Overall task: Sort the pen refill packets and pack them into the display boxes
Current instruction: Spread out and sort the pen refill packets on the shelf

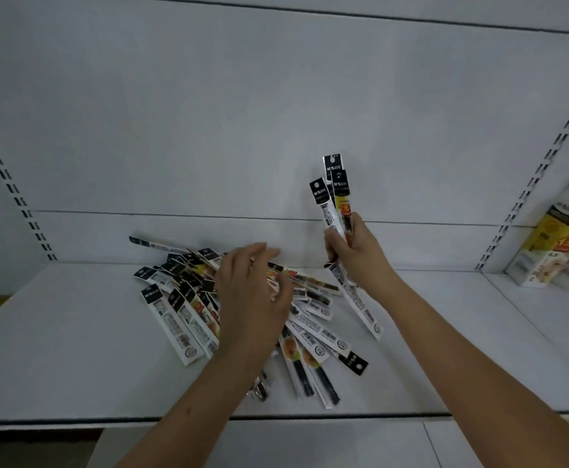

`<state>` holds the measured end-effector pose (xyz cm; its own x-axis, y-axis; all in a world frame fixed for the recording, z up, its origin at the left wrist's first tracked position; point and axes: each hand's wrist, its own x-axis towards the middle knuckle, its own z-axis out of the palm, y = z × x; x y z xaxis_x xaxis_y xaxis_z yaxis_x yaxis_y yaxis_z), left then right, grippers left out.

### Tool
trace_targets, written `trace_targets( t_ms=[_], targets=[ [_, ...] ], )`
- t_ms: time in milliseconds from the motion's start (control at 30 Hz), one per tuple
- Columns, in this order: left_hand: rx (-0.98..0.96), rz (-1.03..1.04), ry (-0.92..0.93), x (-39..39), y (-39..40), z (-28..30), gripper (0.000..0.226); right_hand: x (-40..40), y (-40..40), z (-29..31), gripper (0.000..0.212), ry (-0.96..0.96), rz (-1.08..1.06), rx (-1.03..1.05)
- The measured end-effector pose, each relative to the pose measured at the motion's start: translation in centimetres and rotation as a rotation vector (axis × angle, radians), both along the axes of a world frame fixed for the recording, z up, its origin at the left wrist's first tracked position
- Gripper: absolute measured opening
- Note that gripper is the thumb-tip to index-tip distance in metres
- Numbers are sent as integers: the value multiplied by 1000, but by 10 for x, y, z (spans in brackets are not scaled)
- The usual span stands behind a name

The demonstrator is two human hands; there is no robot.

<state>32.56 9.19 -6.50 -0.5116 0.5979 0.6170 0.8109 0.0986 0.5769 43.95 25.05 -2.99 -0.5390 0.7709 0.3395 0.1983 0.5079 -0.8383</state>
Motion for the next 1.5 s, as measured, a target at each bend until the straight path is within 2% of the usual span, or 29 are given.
trace_targets(
  t_ms=[67,133,200,233,267,367,433,533,667,767,867,967,1033,1167,1267,1367,1433,1500],
  targets=[
    [-107,-89,-13,12,13,7,35,2,1,-2,8,11,-41,-2],
    [-235,-214,-184,21,25,10,29,4,1,-2,9,81,-55,-61],
    [-318,-311,-307,30,37,12,14,6,2,-1,10,184,-38,-130],
    [-347,-345,-335,34,44,11,22,5,2,0,10,226,-30,-151],
    [-365,-375,-380,38,49,10,27,5,2,1,10,256,-26,-167],
    [-331,-382,-573,40,65,6,13,8,4,1,12,278,-45,-205],
    [-296,-354,-688,38,71,2,13,15,8,1,13,288,-75,-247],
    [-301,-320,-626,37,79,-7,22,33,15,0,12,321,-108,-302],
    [-258,-306,-516,44,86,-4,9,52,17,-11,20,186,-182,-310],
    [-224,-400,-541,50,96,10,36,59,13,-30,16,145,-116,-342],
    [-280,-471,-484,53,110,22,55,64,9,-50,26,39,-20,-337],
    [-306,-527,-428,53,122,29,42,65,8,-56,38,-16,7,-332],
    [-322,-559,-466,49,125,32,36,66,7,-55,39,-25,40,-321],
    [-302,-617,-577,40,131,34,39,65,7,-48,19,-240,12,-90],
    [-259,-646,-543,40,130,38,35,64,12,-40,36,-428,-27,59],
    [-209,-623,-524,41,127,40,24,72,15,-32,56,-382,-37,25],
    [-184,-583,-558,41,126,36,19,75,10,-30,53,-308,-66,9],
    [-183,-578,-597,42,124,34,16,71,2,-35,39,-292,-122,25]
  ],
)
